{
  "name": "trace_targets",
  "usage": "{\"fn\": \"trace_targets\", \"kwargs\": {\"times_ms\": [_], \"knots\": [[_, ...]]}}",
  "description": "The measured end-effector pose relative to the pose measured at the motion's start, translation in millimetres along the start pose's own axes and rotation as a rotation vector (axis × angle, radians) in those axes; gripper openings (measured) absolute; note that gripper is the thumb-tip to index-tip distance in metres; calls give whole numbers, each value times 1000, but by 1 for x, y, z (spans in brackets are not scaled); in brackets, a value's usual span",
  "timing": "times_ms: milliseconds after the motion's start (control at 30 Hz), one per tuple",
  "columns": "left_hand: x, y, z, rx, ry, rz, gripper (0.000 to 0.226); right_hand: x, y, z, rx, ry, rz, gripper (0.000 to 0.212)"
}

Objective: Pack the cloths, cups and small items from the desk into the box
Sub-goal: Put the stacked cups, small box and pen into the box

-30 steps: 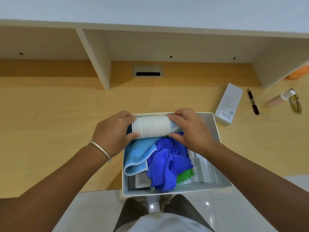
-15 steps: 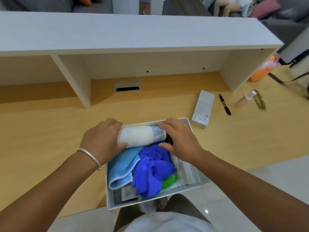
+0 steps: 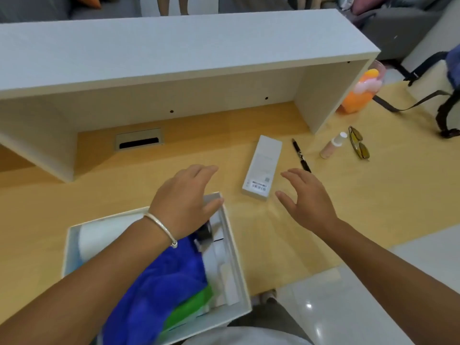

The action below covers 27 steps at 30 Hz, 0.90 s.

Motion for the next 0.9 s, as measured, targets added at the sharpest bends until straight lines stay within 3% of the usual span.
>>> {"fn": "trace_targets", "kwargs": {"times_ms": [133,367,500,600,767,900], "knots": [[42,-51,-67,-73,107,25,72,77,-25,-23,-150,-142,-74,53],[61,-141,-156,-207,425,51,94,156,-53,-71,-259,-176,-103,49],[52,-172,-175,-218,558,31,112,172,-63,-88,-278,-141,-95,32],[47,-188,-178,-246,617,12,121,176,-68,-94,-279,-144,-135,32],[48,-201,-179,-242,644,-50,125,184,-73,-95,-294,-220,-203,39],[46,-198,-177,-215,665,-16,123,186,-74,-95,-307,-253,-216,26]]}}
Point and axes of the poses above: each hand's wrist, its own z-axis away from the middle knuckle, its own y-axis out of the back of the hand, x = y × z, the point moved 4 cm from there along -z, towards the middle knuckle, and after that the axes turned 6 degrees about z, right-handed, at the moved point
